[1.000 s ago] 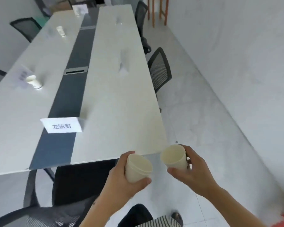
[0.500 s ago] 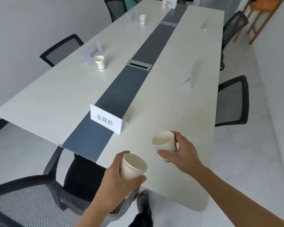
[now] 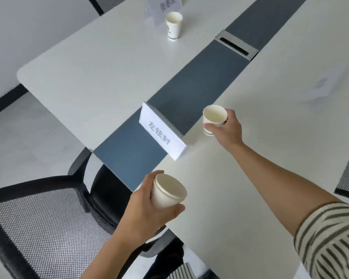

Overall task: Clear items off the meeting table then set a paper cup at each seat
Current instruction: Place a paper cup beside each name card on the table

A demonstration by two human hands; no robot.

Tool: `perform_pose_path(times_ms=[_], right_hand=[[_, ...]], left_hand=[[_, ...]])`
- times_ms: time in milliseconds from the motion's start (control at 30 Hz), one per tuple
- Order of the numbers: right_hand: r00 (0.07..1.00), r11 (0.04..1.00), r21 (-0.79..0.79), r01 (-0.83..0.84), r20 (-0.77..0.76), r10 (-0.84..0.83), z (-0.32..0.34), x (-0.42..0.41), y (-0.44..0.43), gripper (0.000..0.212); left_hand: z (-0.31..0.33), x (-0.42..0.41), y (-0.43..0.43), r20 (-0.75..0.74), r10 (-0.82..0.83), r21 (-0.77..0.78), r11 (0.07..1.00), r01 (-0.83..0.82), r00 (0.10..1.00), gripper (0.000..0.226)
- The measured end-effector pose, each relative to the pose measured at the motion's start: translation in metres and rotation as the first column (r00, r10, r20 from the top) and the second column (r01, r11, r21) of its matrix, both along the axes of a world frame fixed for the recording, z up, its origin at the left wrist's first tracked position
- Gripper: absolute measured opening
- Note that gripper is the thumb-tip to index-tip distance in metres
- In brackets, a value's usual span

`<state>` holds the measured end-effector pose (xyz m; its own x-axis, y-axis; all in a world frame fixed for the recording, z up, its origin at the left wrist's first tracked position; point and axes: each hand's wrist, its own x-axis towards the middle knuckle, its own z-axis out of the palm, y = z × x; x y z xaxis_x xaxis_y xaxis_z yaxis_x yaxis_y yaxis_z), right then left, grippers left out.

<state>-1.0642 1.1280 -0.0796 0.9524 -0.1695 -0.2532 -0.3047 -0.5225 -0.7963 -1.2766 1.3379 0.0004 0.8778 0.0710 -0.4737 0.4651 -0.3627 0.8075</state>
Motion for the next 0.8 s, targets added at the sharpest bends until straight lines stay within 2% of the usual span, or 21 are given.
perform_pose_path(times_ms=[233,500,567,700,800], right_hand=[[0.999,0.998,-0.042,0.045,-0.015,-0.045,-0.037,0.009,0.013,0.068],[0.993,0.994,-0.104,-0.043,-0.117,0.03,-0.03,-0.008,-0.012,0.08],[0.993,0.994,-0.099,-0.04,-0.111,0.028,-0.012,-0.026,-0.026,0.064],[0.987,0.99,0.137,-0.028,-0.152,0.049,0.052,-0.084,-0.054,0.02],[0.976,0.968,0.246,-0.058,-0.19,0.107,0.097,-0.138,-0.078,0.01]], left_hand=[[-0.012,0.008,0.003,-0.043,0.038,0.033,0.999,-0.036,0.998,0.074],[-0.002,0.021,-0.011,-0.025,-0.023,-0.001,1.0,0.023,0.999,0.074],[0.006,0.023,-0.02,-0.004,-0.068,0.0,0.998,0.068,0.998,0.073],[0.021,0.026,-0.049,0.041,-0.179,-0.018,0.983,0.18,0.983,0.073],[0.032,0.024,-0.084,0.086,-0.288,-0.031,0.956,0.292,0.954,0.07]])
